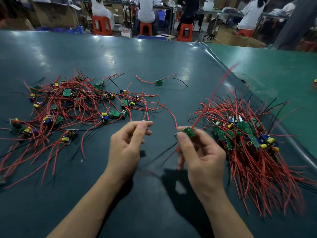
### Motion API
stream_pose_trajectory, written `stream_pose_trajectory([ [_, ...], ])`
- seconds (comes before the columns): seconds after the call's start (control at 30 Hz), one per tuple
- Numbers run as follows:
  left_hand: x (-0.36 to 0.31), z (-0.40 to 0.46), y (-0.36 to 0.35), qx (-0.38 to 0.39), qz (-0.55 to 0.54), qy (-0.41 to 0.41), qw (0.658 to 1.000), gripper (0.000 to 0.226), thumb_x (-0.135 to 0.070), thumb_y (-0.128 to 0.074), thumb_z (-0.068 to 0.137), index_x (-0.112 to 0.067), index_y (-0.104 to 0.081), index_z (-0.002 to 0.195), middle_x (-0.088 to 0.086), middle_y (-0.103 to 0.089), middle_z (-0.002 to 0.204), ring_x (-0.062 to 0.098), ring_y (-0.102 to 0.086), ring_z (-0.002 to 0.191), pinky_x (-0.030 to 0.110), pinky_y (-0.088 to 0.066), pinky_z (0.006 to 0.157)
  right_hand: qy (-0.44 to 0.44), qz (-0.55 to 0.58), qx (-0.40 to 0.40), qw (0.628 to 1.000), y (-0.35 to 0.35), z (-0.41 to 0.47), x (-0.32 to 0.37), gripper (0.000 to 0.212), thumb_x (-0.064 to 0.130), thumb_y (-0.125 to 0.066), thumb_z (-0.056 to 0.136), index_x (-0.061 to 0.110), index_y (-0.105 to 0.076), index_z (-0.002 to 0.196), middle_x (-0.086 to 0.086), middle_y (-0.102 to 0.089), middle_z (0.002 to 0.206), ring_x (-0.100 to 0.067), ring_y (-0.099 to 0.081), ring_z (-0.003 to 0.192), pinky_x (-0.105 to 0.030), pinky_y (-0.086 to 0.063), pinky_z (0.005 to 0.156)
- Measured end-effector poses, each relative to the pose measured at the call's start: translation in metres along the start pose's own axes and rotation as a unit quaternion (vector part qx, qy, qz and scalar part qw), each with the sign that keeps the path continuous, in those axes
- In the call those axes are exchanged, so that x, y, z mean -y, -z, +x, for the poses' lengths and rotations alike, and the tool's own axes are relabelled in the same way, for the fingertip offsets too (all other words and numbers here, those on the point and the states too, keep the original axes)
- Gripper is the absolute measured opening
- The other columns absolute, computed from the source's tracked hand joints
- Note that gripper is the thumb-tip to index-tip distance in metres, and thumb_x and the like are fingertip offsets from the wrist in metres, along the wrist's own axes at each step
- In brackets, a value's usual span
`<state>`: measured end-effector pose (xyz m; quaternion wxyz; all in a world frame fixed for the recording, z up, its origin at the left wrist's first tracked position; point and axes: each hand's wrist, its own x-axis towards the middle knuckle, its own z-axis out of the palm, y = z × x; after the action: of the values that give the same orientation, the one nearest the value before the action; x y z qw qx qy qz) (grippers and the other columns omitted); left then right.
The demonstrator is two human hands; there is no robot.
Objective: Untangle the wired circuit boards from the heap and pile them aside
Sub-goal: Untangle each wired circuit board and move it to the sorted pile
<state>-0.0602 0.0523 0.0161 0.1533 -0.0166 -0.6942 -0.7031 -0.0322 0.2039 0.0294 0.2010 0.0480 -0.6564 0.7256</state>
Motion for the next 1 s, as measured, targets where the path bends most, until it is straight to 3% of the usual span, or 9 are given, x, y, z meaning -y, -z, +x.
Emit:
stream_pose_trajectory([
  [0.07, 0.004, 0.003, 0.004, -0.067, 0.06, -0.065, 0.994, 0.025, -0.035, -0.049, 0.095, -0.025, -0.072, 0.092, -0.004, -0.068, 0.076, 0.021, -0.05, 0.061, 0.034, -0.043, 0.056, 0.032, 0.047, -0.093, 0.994, 0.002, 0.008, 0.008, 0.01, 0.018, -0.066, 0.087, 0.018, -0.071, 0.095, 0.003, -0.062, 0.062, -0.012, -0.052, 0.042, -0.022, -0.044, 0.039],
  [0.17, 0.005, 0.005, 0.004, -0.098, 0.074, -0.074, 0.99, 0.024, -0.034, -0.047, 0.096, -0.028, -0.069, 0.089, -0.005, -0.067, 0.073, 0.017, -0.055, 0.063, 0.031, -0.043, 0.06, 0.056, 0.082, -0.239, 0.966, 0.018, 0.026, 0.019, 0.01, 0.019, -0.063, 0.094, 0.017, -0.067, 0.102, 0.0, -0.071, 0.078, -0.015, -0.063, 0.051, -0.022, -0.049, 0.042],
  [0.23, 0.007, 0.006, 0.005, -0.108, 0.125, -0.067, 0.984, 0.019, -0.033, -0.05, 0.094, -0.031, -0.068, 0.087, -0.006, -0.067, 0.074, 0.015, -0.056, 0.064, 0.027, -0.043, 0.059, -0.036, 0.137, -0.274, 0.951, 0.023, 0.032, 0.02, 0.009, 0.024, -0.061, 0.096, 0.015, -0.064, 0.096, -0.007, -0.075, 0.096, -0.018, -0.069, 0.056, -0.022, -0.05, 0.044],
  [0.37, 0.01, 0.009, 0.009, -0.117, 0.261, -0.095, 0.954, 0.009, -0.017, -0.063, 0.092, -0.022, -0.069, 0.095, -0.01, -0.063, 0.087, 0.017, -0.053, 0.084, 0.034, -0.045, 0.076, -0.219, 0.191, -0.242, 0.926, 0.019, 0.021, 0.01, 0.023, 0.024, -0.059, 0.097, 0.002, -0.062, 0.101, -0.017, -0.073, 0.105, -0.019, -0.071, 0.057, -0.019, -0.051, 0.045],
  [0.47, 0.011, 0.01, 0.011, -0.1, 0.357, -0.094, 0.924, 0.013, -0.014, -0.065, 0.089, -0.015, -0.069, 0.101, 0.001, -0.065, 0.1, 0.022, -0.049, 0.1, 0.034, -0.04, 0.091, -0.227, 0.197, -0.249, 0.921, 0.018, 0.016, 0.006, 0.029, 0.025, -0.056, 0.099, -0.001, -0.06, 0.11, -0.014, -0.074, 0.102, -0.02, -0.072, 0.059, -0.019, -0.051, 0.044],
  [0.6, 0.013, 0.011, 0.012, -0.076, 0.401, -0.087, 0.909, 0.017, -0.018, -0.066, 0.088, -0.015, -0.07, 0.104, 0.002, -0.063, 0.105, 0.022, -0.045, 0.106, 0.024, -0.032, 0.093, -0.229, 0.15, -0.241, 0.931, 0.02, 0.015, 0.002, 0.021, 0.023, -0.052, 0.101, 0.008, -0.062, 0.112, -0.004, -0.071, 0.11, -0.022, -0.074, 0.067, -0.021, -0.05, 0.044],
  [0.8, 0.016, 0.025, 0.031, -0.086, 0.557, -0.08, 0.822, 0.042, -0.031, -0.066, 0.086, -0.015, -0.064, 0.124, 0.008, -0.058, 0.126, 0.032, -0.043, 0.123, 0.046, -0.036, 0.096, -0.193, 0.017, -0.154, 0.969, 0.016, 0.007, -0.005, 0.023, 0.016, -0.055, 0.098, 0.015, -0.07, 0.081, 0.006, -0.074, 0.089, -0.012, -0.064, 0.062, -0.02, -0.043, 0.039],
  [0.9, 0.021, 0.035, 0.042, -0.071, 0.585, 0.004, 0.808, 0.057, -0.039, -0.054, 0.091, -0.021, -0.043, 0.144, 0.008, -0.038, 0.152, 0.03, -0.025, 0.141, 0.048, -0.029, 0.108, -0.188, -0.002, -0.091, 0.978, 0.012, 0.007, -0.004, 0.023, 0.015, -0.056, 0.097, 0.013, -0.07, 0.08, 0.004, -0.074, 0.086, -0.011, -0.062, 0.059, -0.021, -0.043, 0.039],
  [1.0, 0.024, 0.045, 0.039, -0.038, 0.574, -0.055, 0.816, 0.051, -0.028, -0.052, 0.094, -0.016, -0.046, 0.143, 0.009, -0.038, 0.154, 0.028, -0.027, 0.144, 0.046, -0.027, 0.112, -0.177, -0.031, -0.024, 0.983, 0.005, 0.014, -0.001, 0.019, 0.015, -0.059, 0.095, 0.014, -0.071, 0.081, 0.004, -0.073, 0.084, -0.011, -0.063, 0.061, -0.022, -0.045, 0.041],
])
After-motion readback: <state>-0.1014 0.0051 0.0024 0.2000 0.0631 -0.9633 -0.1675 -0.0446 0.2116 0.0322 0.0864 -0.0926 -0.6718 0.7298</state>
